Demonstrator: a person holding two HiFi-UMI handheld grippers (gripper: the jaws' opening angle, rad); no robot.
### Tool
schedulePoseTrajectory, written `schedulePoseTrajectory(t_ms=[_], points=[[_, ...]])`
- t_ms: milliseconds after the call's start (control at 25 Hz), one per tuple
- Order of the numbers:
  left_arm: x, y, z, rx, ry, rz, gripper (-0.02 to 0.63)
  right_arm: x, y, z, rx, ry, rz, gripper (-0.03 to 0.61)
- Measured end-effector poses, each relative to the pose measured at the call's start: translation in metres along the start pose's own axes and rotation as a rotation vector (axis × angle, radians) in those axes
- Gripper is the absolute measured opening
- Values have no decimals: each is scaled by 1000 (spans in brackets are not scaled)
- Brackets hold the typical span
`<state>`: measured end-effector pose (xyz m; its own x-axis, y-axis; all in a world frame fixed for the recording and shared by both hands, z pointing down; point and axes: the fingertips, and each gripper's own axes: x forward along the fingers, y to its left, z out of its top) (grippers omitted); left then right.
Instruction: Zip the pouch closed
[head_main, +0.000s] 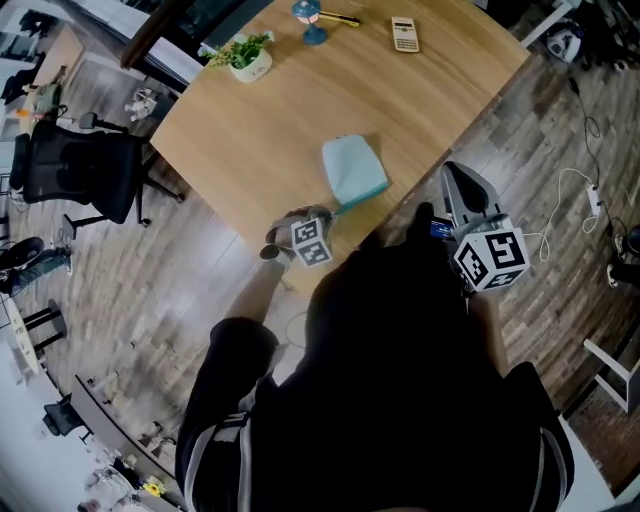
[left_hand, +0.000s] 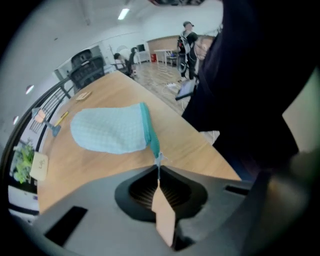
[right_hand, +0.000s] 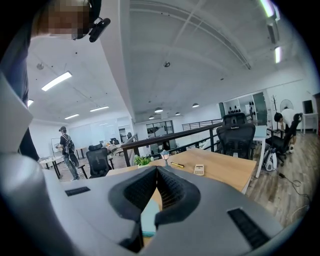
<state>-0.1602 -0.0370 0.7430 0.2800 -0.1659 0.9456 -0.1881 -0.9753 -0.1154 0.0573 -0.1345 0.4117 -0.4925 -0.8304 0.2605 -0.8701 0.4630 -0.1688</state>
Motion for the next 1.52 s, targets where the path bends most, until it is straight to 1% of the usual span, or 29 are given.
schedulePoseTrajectory(t_ms=[80, 160, 240, 280, 360, 400, 440, 480, 560, 680, 720, 760, 880, 1040, 1120, 1240, 1400, 1520], points=[[-29, 10, 23, -146, -126, -3, 11, 1, 0, -2, -6, 4, 6, 14], [-68, 24, 50, -281, -273, 17, 11, 3, 6, -1, -24, 1, 36, 14], [-109, 37, 74, -374, -413, 43, 11, 4, 22, 1, -64, -8, 99, 14], [-130, 42, 86, -399, -478, 58, 11, 6, 33, 2, -92, -12, 139, 14], [-168, 51, 108, -409, -590, 97, 11, 8, 59, 4, -170, -8, 237, 18], [-185, 55, 118, -401, -637, 117, 11, 10, 73, 3, -227, 3, 290, 56], [-201, 57, 128, -392, -681, 133, 11, 10, 87, 1, -302, 20, 341, 152], [-215, 58, 137, -383, -721, 143, 11, 9, 100, -3, -388, 40, 387, 184], [-238, 57, 153, -365, -791, 143, 11, 3, 124, -10, -545, 62, 450, 184], [-267, 49, 172, -338, -885, 99, 11, -2, 149, -13, -762, 20, 484, 184], [-273, 47, 176, -331, -905, 83, 11, -3, 152, -13, -813, 9, 480, 184], [-278, 45, 180, -324, -919, 71, 11, -4, 153, -12, -843, -1, 472, 183], [-286, 43, 186, -307, -941, 60, 11, -4, 147, -6, -877, -29, 444, 146], [-287, 46, 190, -296, -945, 67, 11, -4, 147, -4, -921, -38, 453, 138], [-288, 47, 193, -299, -951, 70, 11, -7, 147, -5, -935, -36, 461, 138], [-291, 49, 196, -332, -959, 60, 11, -8, 147, -8, -937, -28, 464, 140], [-285, 45, 200, -285, -939, 59, 12, -8, 143, -5, -936, -36, 433, 137], [-282, 41, 202, -252, -927, 71, 12, -11, 142, -5, -942, -38, 429, 133]])
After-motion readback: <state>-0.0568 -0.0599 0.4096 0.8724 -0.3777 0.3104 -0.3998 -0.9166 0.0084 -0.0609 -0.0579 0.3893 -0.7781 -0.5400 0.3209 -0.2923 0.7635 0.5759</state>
